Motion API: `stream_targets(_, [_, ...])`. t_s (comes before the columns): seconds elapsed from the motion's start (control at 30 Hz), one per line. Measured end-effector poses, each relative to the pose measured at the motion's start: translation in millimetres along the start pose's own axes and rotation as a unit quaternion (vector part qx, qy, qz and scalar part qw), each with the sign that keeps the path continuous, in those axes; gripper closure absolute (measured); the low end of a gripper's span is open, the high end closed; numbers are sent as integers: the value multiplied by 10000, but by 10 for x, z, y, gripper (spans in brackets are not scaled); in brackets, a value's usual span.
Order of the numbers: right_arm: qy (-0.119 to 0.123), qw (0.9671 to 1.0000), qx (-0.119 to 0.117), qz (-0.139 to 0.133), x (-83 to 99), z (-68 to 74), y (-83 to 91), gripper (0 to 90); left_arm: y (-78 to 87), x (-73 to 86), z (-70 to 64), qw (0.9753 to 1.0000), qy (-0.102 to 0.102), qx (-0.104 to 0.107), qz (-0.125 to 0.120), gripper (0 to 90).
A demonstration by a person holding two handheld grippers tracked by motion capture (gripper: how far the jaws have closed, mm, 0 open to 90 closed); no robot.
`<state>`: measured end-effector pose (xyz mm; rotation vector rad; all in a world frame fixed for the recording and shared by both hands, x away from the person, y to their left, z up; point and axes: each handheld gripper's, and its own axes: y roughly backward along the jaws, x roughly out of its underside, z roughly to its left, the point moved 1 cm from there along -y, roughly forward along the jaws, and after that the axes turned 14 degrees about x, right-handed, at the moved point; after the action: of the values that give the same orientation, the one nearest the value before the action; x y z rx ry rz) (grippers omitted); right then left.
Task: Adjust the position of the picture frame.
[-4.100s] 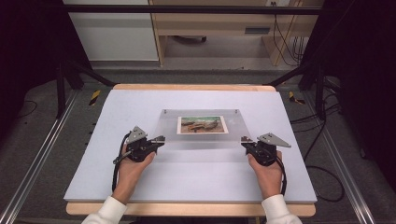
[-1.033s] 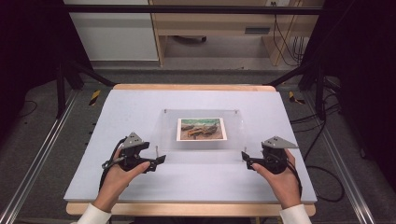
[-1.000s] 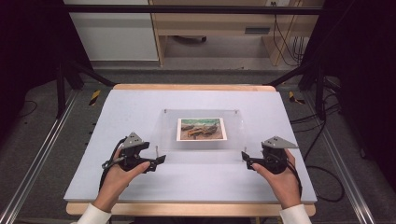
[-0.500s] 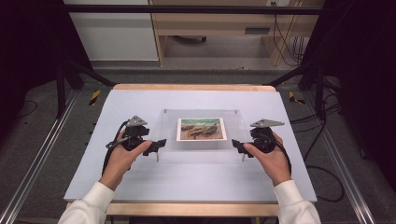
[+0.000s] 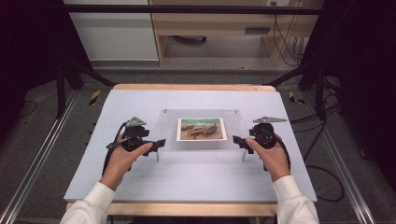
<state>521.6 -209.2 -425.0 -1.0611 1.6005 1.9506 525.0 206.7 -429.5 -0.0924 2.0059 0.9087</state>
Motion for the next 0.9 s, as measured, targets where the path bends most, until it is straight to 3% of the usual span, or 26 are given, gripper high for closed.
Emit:
stream_targets(0.03, [-15, 10000, -42, 80, 40, -8, -16, 191, -25, 38, 10, 9999, 106, 95, 2, 141])
stream_targets(0.2, [9, 9999, -93, 109, 112, -16, -27, 188, -66, 95, 5, 9998, 162, 147, 24, 150])
stream_targets(0.43, [-120, 9992, -280, 253, 192, -24, -70, 177, -110, 114, 22, 9985, 413, 359, -7, 153])
stream_targets(0.8, [-246, 9988, -349, 257, 213, -6, -84, 160, -139, 113, 1, 9982, 427, 429, 10, 138])
stream_targets(0.87, [-237, 9987, -360, 268, 217, -3, -73, 158, -141, 119, 8, 9977, 494, 462, 11, 133])
stream_targets(0.9, [-230, 9987, -362, 275, 218, -4, -70, 159, -151, 128, 15, 9967, 623, 511, -9, 118])
